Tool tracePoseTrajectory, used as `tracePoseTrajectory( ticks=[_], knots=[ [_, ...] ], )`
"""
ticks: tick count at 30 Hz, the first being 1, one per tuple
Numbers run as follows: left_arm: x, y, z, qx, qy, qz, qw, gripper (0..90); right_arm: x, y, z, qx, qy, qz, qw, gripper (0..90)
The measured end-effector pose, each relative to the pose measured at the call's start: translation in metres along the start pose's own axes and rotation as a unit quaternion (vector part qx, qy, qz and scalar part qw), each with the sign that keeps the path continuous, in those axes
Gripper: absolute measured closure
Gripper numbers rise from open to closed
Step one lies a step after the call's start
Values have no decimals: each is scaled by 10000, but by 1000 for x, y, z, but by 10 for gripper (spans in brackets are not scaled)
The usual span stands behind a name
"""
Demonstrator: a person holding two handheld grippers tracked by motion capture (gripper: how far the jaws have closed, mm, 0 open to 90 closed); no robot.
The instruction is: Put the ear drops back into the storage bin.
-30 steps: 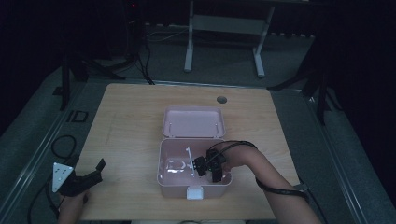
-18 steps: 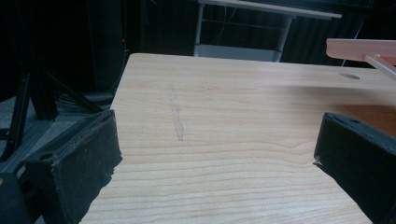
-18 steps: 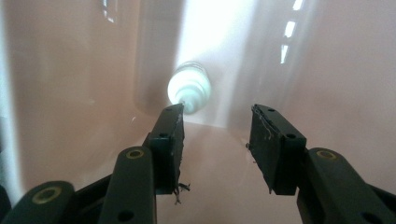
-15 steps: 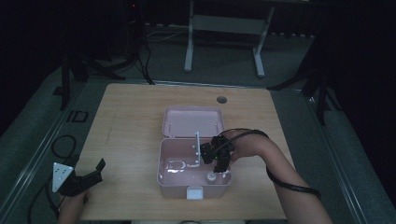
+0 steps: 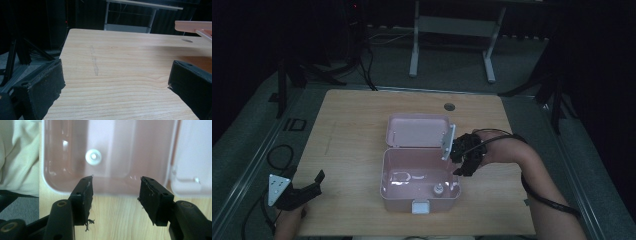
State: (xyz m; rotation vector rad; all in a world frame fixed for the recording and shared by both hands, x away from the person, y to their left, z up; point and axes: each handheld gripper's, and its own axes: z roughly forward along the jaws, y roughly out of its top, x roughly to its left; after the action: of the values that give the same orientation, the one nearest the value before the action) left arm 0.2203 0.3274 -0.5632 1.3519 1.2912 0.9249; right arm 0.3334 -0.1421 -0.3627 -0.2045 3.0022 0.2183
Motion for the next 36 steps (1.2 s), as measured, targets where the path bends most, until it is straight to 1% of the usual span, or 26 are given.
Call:
tracePoseTrajectory(
  ticks=[3, 4, 5, 9, 10, 12, 13, 14, 15, 16, 17, 18, 20, 22, 23, 24, 25, 26, 27, 28, 29, 31, 33, 35, 36],
  knots=[
    [0, 0, 0, 2, 4, -5, 10000, 4, -1, -12, -1, -64, -59, 120, 9999, 439],
    [0, 0, 0, 2, 4, -5, 10000, 4, -1, -12, -1, -64, -59, 120, 9999, 439],
    [0, 0, 0, 3, 7, -7, 10000, 4, -2, -19, 1, -105, -112, 216, 9996, 437],
    [0, 0, 0, 8, 8, -4, 10000, 4, -5, -33, 10, -97, -205, 458, 9987, 427],
    [0, 0, 0, 8, 8, -4, 10000, 4, -6, -36, 13, -101, -200, 511, 9984, 425],
    [0, 0, 0, 9, 12, -7, 10000, 4, -6, -38, 16, -96, -209, 544, 9983, 422],
    [0, 0, 0, 10, 12, -8, 10000, 5, -7, -45, 25, -134, -258, 638, 9975, 422],
    [0, 0, 0, 12, 10, -6, 10000, 5, -7, -45, 25, -134, -258, 638, 9975, 422],
    [0, 0, 0, 9, 8, -5, 10000, 4, -7, -51, 33, -192, -224, 770, 9966, 422],
    [0, 0, 0, 9, 9, -6, 10000, 4, -8, -54, 37, -220, -232, 828, 9961, 425],
    [0, 0, 0, 9, 9, -6, 10000, 4, -8, -54, 37, -220, -232, 828, 9961, 425],
    [0, 0, 0, 11, 8, -6, 10000, 4, -7, -59, 46, -175, -215, 919, 9954, 425],
    [0, 0, 0, 10, 9, -9, 10000, 4, -7, -65, 55, -178, -241, 1024, 9943, 426],
    [0, 0, 0, 10, 9, -6, 10000, 4, -6, -67, 59, -193, -238, 1066, 9938, 425],
    [0, 0, 0, 9, 11, -6, 10000, 4, -6, -72, 66, -237, -253, 1167, 9926, 425],
    [0, 0, 0, 9, 11, -6, 10000, 4, -6, -72, 66, -237, -253, 1167, 9926, 425],
    [0, 0, 0, 9, 13, -8, 10000, 4, -4, -77, 74, -311, -257, 1269, 9911, 425],
    [0, 0, 0, 8, 12, -7, 10000, 4, -4, -77, 74, -311, -257, 1269, 9911, 425],
    [0, 0, 0, 8, 13, -6, 10000, 4, -3, -82, 80, -357, -286, 1377, 9894, 417],
    [0, 0, 0, 8, 13, -6, 10000, 4, -3, -82, 80, -357, -286, 1377, 9894, 417],
    [0, 0, 0, 7, 14, -4, 10000, 5, -3, -86, 85, -408, -348, 1483, 9875, 406],
    [0, 0, 0, 8, 12, -7, 10000, 5, -2, -91, 90, -464, -376, 1579, 9857, 385],
    [0, 0, 0, 7, 11, -6, 10000, 4, -1, -95, 93, -535, -436, 1693, 9832, 341],
    [0, 0, 0, 6, 8, -2, 10000, 4, -1, -100, 96, -643, -492, 1852, 9794, 309],
    [0, 0, 0, 6, 8, -2, 10000, 4, -1, -100, 96, -643, -492, 1852, 9794, 309]
  ],
)
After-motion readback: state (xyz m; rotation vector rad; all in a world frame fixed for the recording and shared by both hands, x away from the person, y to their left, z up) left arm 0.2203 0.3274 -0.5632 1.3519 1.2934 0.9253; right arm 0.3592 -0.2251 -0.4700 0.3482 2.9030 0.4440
